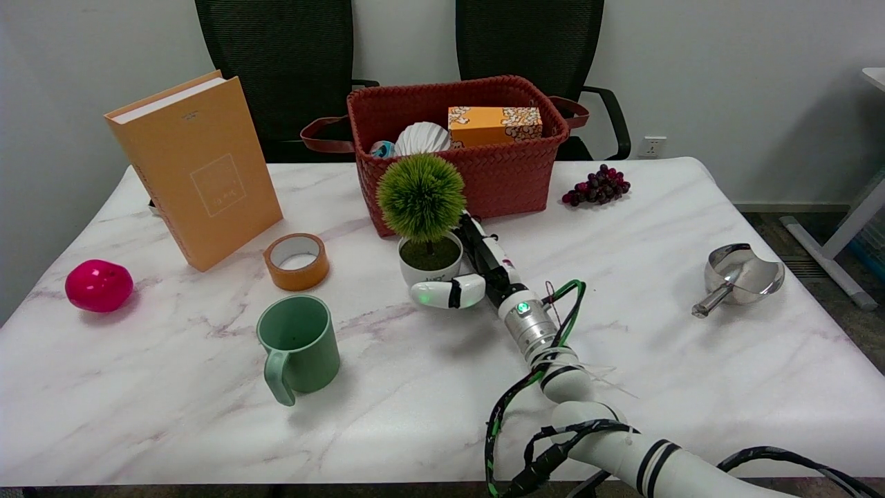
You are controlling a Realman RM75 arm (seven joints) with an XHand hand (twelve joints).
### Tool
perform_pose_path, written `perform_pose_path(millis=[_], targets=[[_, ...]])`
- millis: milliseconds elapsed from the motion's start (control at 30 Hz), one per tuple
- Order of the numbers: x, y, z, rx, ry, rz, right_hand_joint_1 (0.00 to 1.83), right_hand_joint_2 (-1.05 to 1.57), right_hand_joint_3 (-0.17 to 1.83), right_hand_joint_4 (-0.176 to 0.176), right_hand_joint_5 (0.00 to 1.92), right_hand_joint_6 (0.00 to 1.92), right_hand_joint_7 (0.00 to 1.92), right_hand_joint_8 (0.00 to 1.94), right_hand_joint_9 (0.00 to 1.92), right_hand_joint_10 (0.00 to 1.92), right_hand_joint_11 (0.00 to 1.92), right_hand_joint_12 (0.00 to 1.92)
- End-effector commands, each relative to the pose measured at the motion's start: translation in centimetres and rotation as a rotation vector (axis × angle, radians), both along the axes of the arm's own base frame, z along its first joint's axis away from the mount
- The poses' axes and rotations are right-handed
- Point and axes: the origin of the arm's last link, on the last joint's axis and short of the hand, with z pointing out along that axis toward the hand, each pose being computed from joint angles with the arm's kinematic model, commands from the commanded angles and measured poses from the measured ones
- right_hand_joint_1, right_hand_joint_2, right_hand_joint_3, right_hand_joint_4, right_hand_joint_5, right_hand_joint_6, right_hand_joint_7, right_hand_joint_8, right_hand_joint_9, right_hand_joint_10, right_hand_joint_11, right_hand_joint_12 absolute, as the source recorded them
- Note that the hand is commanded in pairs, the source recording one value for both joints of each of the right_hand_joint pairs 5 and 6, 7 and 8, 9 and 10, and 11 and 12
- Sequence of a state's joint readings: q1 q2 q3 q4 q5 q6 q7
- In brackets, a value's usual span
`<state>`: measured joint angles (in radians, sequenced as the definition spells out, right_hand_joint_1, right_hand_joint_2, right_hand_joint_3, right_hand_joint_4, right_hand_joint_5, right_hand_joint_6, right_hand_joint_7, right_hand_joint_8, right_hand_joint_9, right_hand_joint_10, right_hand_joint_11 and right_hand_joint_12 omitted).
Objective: Pick up the potted plant.
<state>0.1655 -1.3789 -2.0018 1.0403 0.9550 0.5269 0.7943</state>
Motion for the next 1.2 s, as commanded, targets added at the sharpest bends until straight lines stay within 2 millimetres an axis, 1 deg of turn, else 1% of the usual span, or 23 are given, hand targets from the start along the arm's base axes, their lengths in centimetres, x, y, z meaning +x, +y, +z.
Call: perform_pose_path(millis=[33, 667, 967, 1200], targets=[[-0.8, -0.2, -1.1, -0.001, -0.017, -0.02, 1.11, -0.27, 0.66, 0.0, 0.0, 0.0, 0.27, 0.27, 0.0, 0.0, 0.0, 0.0], [-1.2, -1.3, -2.0, -0.014, -0.003, -0.021, 1.1, -0.33, 0.67, 0.0, 0.0, 0.0, 0.3, 0.3, 0.0, 0.0, 0.0, 0.0], [-0.6, -1.3, -1.6, -0.041, 0.01, 0.021, 1.1, -0.34, 0.65, 0.0, 0.0, 0.0, 0.31, 0.31, 0.0, 0.0, 0.0, 0.0], [0.5, -0.6, -1.3, -0.054, 0.018, 0.085, 1.1, -0.34, 0.64, 0.0, 0.0, 0.0, 0.32, 0.32, 0.0, 0.0, 0.0, 0.0]])
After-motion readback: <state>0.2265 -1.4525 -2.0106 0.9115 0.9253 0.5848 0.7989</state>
